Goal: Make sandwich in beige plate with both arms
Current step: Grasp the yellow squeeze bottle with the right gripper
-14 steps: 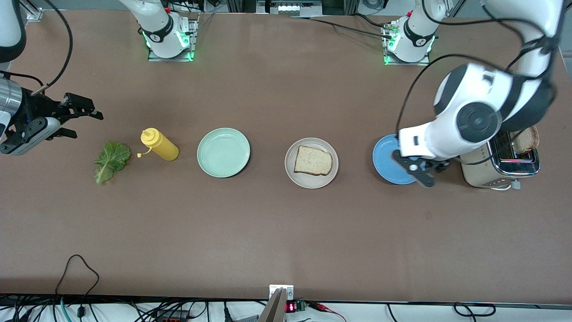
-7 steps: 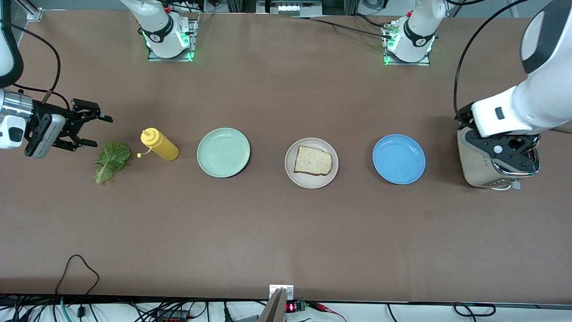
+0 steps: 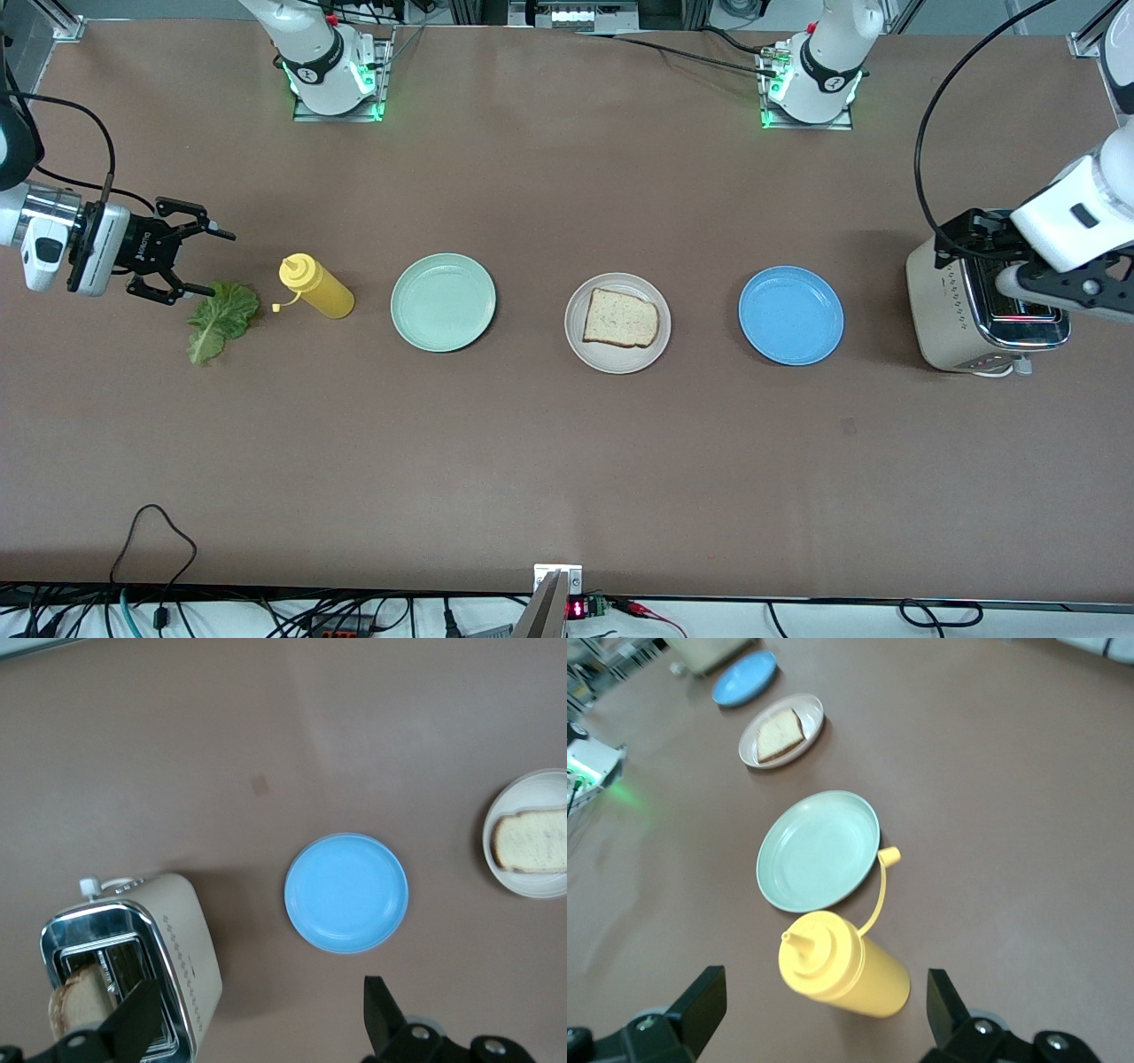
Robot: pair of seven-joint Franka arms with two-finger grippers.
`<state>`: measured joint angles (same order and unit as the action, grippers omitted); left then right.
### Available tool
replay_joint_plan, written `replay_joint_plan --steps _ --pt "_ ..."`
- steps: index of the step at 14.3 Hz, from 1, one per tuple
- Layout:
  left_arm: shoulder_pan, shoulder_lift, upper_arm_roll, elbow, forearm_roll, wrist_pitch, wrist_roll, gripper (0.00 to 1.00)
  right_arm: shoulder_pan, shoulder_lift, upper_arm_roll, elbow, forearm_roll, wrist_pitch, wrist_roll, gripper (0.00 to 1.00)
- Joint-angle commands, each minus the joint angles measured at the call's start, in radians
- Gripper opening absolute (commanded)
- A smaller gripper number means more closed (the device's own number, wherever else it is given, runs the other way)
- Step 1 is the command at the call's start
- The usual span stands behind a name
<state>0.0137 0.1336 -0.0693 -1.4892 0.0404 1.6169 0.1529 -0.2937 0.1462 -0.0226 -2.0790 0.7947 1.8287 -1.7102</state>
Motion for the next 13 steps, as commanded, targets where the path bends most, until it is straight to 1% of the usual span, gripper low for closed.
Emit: replay_joint_plan --steps 1,2,4,8,10,11,13 --pt "-0.043 -0.184 0.039 -0.232 -0.005 0.083 -0.027 1.0 -0.044 0.074 0.012 -0.016 0.112 0.004 -0.233 1.0" --pt "-0.046 -0.184 0.037 -0.232 0.012 0.078 -0.032 1.0 -0.051 0.108 0.012 -0.016 0.147 -0.002 -0.309 1.0" --pt "-0.038 -0.164 0.029 -0.204 0.013 0.026 -0.029 1.0 -0.067 0.168 0.012 -0.018 0.198 -0.023 -0.451 1.0" --pt "-0.032 -0.155 0.034 -0.191 0.013 0.008 -0.021 1.0 -0.097 0.315 0.012 -0.018 0.319 -0.103 -0.744 1.0" --pt "-0.032 -0.157 0.036 -0.183 0.012 -0.023 -0.021 1.0 -0.114 0.375 0.012 -0.016 0.333 -0.138 -0.813 1.0" --pt "-0.034 -0.155 0.026 -0.165 0.012 -0.04 -0.024 1.0 -0.12 0.401 0.012 -0.016 0.342 -0.158 -0.847 1.0" --pt "-0.035 -0.157 0.023 -0.158 0.006 -0.045 -0.022 1.0 -0.124 0.434 0.012 -0.016 0.348 -0.181 -0.89 1.0"
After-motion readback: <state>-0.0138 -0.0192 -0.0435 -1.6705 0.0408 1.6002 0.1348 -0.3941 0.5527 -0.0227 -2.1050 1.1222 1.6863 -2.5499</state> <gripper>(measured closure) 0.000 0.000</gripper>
